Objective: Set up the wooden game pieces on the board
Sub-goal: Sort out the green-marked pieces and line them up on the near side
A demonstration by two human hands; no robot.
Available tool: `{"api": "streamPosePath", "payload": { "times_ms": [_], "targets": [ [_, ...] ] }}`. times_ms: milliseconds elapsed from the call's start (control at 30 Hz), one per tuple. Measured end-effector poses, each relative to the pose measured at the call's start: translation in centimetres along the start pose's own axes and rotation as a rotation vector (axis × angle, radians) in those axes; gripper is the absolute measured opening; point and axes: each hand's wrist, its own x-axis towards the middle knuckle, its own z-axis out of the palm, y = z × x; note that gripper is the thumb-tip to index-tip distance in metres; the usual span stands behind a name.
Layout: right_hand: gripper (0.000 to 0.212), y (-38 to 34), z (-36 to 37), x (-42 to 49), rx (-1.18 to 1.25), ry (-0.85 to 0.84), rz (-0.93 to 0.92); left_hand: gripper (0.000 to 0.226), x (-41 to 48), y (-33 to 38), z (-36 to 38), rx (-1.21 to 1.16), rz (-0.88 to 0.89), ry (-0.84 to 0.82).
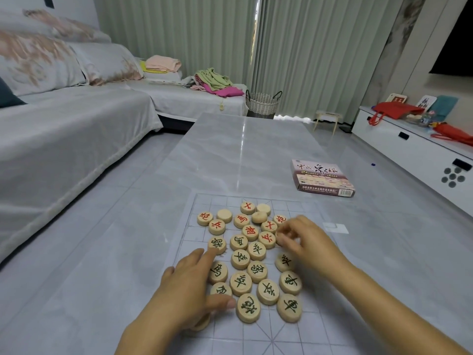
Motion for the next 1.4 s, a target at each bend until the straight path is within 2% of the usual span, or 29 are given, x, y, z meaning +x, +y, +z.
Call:
{"api": "streamPosePath", "payload": {
  "times_ms": [67, 133, 200, 267, 367, 433, 500, 567, 700, 800, 900, 1000, 1100, 1167, 1300, 1400],
  "targets": [
    [0.029, 0.1, 1.2, 3.9, -0.112, 0.019, -0.035, 0.091, 0.1, 0.0, 0.0, 0.002, 0.003, 0.002],
    [0.035, -0.2, 2.4, 7.0, -0.236, -0.030, -0.036, 0.090, 0.1, -0.3, 0.1, 0.005, 0.000, 0.004],
    [0.034, -0.4, 3.5, 8.9, -0.376, -0.117, 0.005, 0.090, 0.3, -0.7, 0.2, 0.000, 0.003, 0.002],
    [0.029, -0.5, 4.1, 9.5, -0.432, -0.116, 0.016, 0.090, 0.3, -0.9, 0.1, 0.007, 0.009, -0.012],
    [0.017, 0.4, 2.9, 9.0, -0.241, 0.014, 0.039, 0.090, 0.3, -0.9, 0.1, 0.029, 0.017, -0.020],
    [0.013, 2.2, 0.8, 8.2, 0.018, 0.114, 0.171, 0.089, 0.3, -0.8, 0.1, 0.039, 0.021, -0.013],
    [0.009, 5.0, -1.1, 7.1, 0.130, 0.170, 0.287, 0.087, 0.3, -0.7, 0.2, 0.061, 0.023, -0.012],
    [0.006, 7.3, -2.1, 5.6, 0.139, 0.136, 0.370, 0.086, 0.3, -0.5, 0.3, 0.082, 0.028, -0.013],
    [0.014, 9.4, -2.0, 3.6, 0.306, -0.021, 0.473, 0.087, 0.3, -0.2, 0.3, 0.103, 0.031, -0.014],
    [0.019, 9.8, -1.5, 3.4, 0.279, -0.037, 0.494, 0.087, 0.3, -0.2, 0.2, 0.108, 0.013, -0.023],
    [0.029, 9.1, -1.2, 3.5, 0.065, -0.014, 0.479, 0.087, 0.3, -0.3, 0.1, 0.089, 0.005, -0.028],
    [0.030, 6.8, -1.1, 3.6, 0.033, 0.109, 0.294, 0.087, 0.3, -0.2, 0.1, 0.091, 0.007, -0.032],
    [0.042, 4.4, -0.1, 3.6, -0.010, -0.078, 0.164, 0.087, 0.3, -0.3, 0.2, 0.111, 0.011, -0.034],
    [0.049, 3.9, 0.6, 3.7, -0.090, -0.127, 0.141, 0.087, 0.3, -0.3, 0.2, 0.108, 0.005, -0.040],
    [0.039, 4.0, -0.9, 2.3, 0.012, -0.018, 0.165, 0.086, 0.2, -0.4, 0.2, 0.110, -0.003, -0.047],
    [0.036, 4.6, -2.0, -0.5, 0.030, -0.042, 0.113, 0.086, 0.4, -0.3, 0.3, 0.137, -0.006, -0.049]
  ]
}}
